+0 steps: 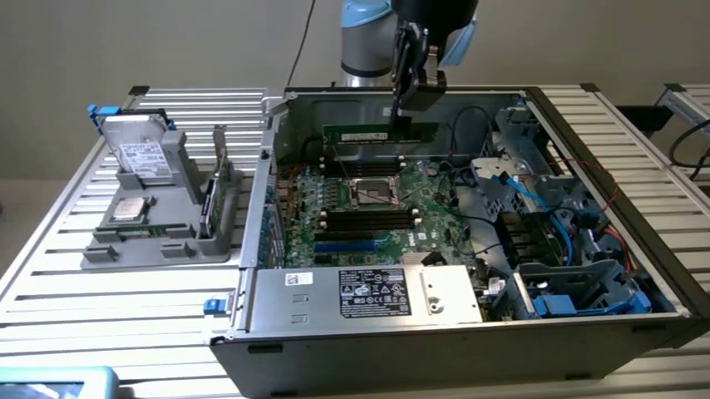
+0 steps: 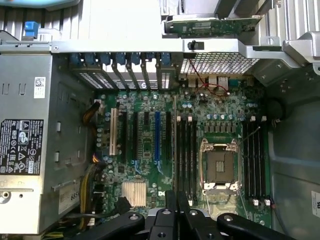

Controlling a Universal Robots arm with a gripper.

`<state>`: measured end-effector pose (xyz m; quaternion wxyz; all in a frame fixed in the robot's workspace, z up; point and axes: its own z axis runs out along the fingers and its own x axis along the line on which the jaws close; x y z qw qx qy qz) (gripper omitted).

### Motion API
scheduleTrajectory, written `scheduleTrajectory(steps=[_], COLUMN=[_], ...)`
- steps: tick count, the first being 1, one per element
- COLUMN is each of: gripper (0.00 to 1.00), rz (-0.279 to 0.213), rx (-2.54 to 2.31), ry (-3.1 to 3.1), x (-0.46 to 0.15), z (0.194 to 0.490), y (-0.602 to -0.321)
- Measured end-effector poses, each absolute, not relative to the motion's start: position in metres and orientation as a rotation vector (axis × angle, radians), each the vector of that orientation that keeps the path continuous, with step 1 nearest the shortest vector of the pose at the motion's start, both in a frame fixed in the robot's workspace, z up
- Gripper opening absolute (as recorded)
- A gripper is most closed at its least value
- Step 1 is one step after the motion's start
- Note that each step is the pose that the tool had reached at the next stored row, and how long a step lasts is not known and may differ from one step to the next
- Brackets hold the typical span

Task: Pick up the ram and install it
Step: 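Pick up the ram and move it above insertion slot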

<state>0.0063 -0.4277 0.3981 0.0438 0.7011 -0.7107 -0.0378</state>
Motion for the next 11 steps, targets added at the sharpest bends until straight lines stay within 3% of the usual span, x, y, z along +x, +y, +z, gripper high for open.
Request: scheduleTrajectory(steps=[11], gripper=[0.12], rz=[-0.117], rx=[2.119], ry=[-2.197], x=[0.006], z=[0.383], y=[-0.416])
